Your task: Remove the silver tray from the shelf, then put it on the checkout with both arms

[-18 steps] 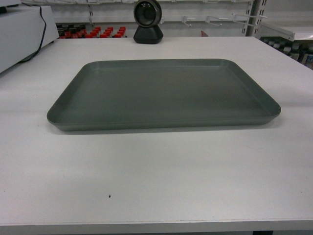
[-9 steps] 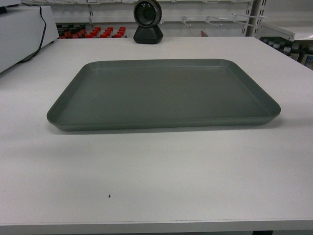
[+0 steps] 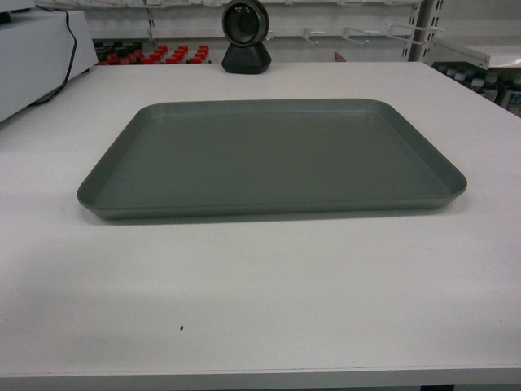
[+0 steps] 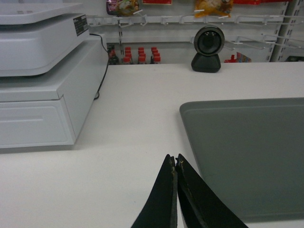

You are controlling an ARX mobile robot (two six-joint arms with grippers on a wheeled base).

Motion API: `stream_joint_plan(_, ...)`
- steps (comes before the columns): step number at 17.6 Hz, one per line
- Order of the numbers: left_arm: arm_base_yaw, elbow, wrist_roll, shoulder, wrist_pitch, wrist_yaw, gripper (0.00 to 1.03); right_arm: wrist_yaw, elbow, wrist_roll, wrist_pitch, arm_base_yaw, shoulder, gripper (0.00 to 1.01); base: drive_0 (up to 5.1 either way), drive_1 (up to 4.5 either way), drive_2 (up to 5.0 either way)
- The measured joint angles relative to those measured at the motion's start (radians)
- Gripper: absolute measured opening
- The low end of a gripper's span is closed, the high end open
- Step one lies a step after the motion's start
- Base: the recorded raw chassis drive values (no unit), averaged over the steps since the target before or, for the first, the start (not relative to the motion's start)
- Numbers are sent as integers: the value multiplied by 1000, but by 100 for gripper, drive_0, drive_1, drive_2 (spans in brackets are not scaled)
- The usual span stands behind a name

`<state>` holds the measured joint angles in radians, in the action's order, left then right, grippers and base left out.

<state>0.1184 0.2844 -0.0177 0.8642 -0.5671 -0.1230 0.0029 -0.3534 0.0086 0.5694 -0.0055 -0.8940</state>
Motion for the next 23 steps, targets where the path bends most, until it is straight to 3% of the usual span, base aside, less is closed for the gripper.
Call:
stream_joint_plan(3, -32, -85, 0, -93, -2, 32, 1, -2, 119, -2, 1, 1, 69, 2, 0, 0, 0)
stream_joint_plan(5, -108, -131, 1, -154, 18, 114, 1, -2, 160, -2, 2, 1, 129, 2, 0, 0, 0)
stream_joint_plan(6, -123, -149, 0, -181, 27, 109, 1, -2, 184, -2, -4, 1, 163, 2, 0, 0, 0)
stream_joint_plan(17, -116, -274, 0, -465, 183, 123, 1, -3, 315, -2, -187, 1, 472, 2, 0, 0, 0)
stream_joint_plan(18, -117, -274, 0, -480, 192, 123, 1, -3, 340, -2, -138, 1, 477, 2, 0, 0, 0)
stream_joint_plan(23, -117, -274, 0, -584, 291, 123, 1, -3, 341, -2, -249, 1, 581, 2, 0, 0, 0)
